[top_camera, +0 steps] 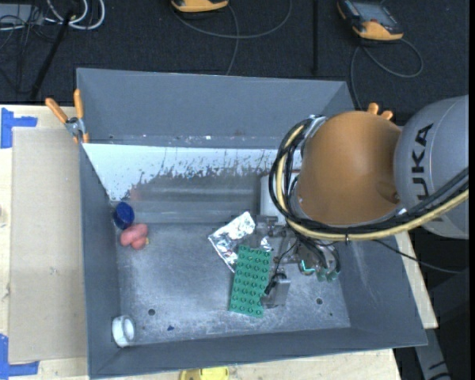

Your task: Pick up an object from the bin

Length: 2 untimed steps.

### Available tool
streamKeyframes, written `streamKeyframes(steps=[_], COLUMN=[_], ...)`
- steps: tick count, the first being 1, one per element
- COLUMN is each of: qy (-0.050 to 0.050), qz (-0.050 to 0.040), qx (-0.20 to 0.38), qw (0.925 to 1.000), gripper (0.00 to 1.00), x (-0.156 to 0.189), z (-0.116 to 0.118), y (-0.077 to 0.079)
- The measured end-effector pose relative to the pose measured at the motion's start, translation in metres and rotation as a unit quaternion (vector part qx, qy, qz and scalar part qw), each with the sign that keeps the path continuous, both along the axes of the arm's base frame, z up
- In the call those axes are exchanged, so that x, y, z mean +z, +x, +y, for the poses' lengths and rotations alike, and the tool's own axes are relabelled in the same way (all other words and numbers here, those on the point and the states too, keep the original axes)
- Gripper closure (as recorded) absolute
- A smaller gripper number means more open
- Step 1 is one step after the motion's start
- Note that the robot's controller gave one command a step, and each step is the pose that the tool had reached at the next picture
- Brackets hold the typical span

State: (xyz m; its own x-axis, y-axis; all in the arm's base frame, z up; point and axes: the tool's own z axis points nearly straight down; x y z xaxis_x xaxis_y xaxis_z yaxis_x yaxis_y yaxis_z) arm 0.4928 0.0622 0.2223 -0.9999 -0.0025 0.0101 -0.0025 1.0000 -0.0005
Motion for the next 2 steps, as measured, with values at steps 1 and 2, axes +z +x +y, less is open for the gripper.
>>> streamKeyframes(steps=[1,2], qy=[0.003,0.003], qz=[-0.0012,-0.0053], qx=[0.329,0.436], qw=[0.9443,0.9], gripper=[0.0,0.0], x=[-0.154,-0.122], z=[-0.013,-0.017], y=[0.029,0.033])
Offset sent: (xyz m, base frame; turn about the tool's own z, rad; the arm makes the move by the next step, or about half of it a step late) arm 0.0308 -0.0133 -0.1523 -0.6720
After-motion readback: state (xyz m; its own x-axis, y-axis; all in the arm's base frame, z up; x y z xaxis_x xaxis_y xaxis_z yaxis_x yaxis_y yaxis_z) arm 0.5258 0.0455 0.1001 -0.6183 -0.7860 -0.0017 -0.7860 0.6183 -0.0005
